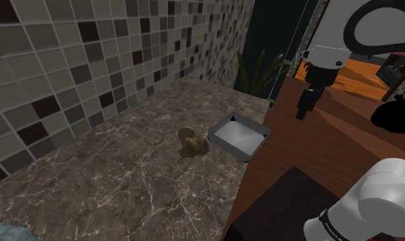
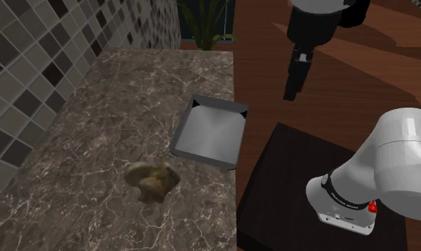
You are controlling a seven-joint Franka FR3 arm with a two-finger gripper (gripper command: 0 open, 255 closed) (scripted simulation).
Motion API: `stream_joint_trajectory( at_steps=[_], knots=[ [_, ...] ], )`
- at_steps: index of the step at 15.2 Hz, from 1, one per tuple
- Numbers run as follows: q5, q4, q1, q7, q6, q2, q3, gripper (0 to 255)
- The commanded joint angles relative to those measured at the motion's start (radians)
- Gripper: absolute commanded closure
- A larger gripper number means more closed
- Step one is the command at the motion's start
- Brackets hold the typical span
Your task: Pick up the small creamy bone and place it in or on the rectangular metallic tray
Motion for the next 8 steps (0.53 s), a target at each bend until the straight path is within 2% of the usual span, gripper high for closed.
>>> stream_joint_trajectory(
  at_steps=[1,8],
  knots=[
    [0.000,0.000,0.000,0.000,0.000,0.000,0.000,0],
    [0.098,0.032,0.052,0.112,0.152,0.159,0.099,0]
  ],
)
